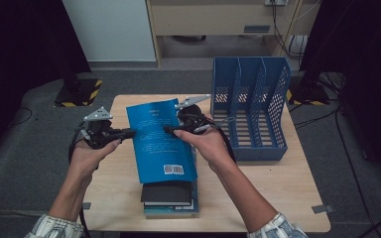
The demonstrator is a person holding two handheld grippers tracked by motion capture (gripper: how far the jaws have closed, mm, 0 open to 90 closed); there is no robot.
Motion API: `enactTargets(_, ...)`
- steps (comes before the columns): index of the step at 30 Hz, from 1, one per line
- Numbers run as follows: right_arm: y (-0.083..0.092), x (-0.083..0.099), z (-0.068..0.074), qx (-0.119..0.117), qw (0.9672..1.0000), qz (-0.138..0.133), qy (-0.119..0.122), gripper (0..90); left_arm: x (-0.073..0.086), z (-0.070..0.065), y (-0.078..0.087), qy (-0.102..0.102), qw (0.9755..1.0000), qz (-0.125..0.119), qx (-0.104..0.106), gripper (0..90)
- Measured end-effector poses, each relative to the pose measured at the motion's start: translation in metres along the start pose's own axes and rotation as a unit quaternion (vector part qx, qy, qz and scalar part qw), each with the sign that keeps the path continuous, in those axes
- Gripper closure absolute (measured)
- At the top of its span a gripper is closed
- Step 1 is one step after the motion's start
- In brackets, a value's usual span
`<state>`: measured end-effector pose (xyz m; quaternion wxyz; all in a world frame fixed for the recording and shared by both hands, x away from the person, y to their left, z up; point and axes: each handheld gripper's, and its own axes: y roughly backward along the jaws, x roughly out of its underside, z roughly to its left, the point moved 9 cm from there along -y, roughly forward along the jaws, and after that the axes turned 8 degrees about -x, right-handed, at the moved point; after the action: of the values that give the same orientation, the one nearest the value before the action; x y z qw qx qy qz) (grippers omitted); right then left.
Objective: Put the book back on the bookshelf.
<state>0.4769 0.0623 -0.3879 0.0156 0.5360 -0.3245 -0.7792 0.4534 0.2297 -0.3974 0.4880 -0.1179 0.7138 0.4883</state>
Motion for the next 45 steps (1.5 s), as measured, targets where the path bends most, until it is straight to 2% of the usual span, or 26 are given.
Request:
enactTargets(8,-0.003,-0.019,-0.010,0.012,0.9997,-0.018,0.009,57.0,-0.017,0.016,-0.006,-0.002,1.0000,-0.003,0.004,85.2)
enactTargets(12,-0.011,-0.027,-0.023,0.016,0.9995,-0.027,0.004,57.2,-0.028,0.028,-0.014,-0.009,0.9999,-0.001,-0.009,85.2)
enactTargets(16,-0.016,-0.030,-0.030,0.017,0.9993,-0.034,0.007,57.3,-0.030,0.031,-0.015,-0.009,0.9999,0.001,-0.013,85.2)
enactTargets(25,-0.012,-0.023,-0.022,0.026,0.9987,-0.034,0.027,57.3,-0.024,0.020,-0.006,-0.019,0.9997,-0.005,-0.017,85.3)
enactTargets(29,-0.004,-0.017,-0.011,0.025,0.9981,-0.034,0.044,57.3,-0.020,0.011,0.003,-0.034,0.9991,-0.003,-0.023,85.3)
enactTargets(32,0.000,-0.016,-0.006,0.023,0.9980,-0.031,0.050,57.2,-0.017,0.007,0.008,-0.039,0.9989,-0.006,-0.024,85.3)
enactTargets(37,0.003,-0.018,-0.001,0.018,0.9977,-0.030,0.059,57.2,-0.013,0.002,0.012,-0.043,0.9988,-0.007,-0.022,85.4)
enactTargets(39,0.005,-0.024,0.001,0.015,0.9974,-0.036,0.060,57.8,-0.012,0.000,0.014,-0.047,0.9987,-0.006,-0.020,85.5)
enactTargets(45,0.004,-0.030,-0.002,0.016,0.9974,-0.036,0.061,59.0,-0.017,0.004,0.011,-0.048,0.9984,-0.008,-0.030,85.5)
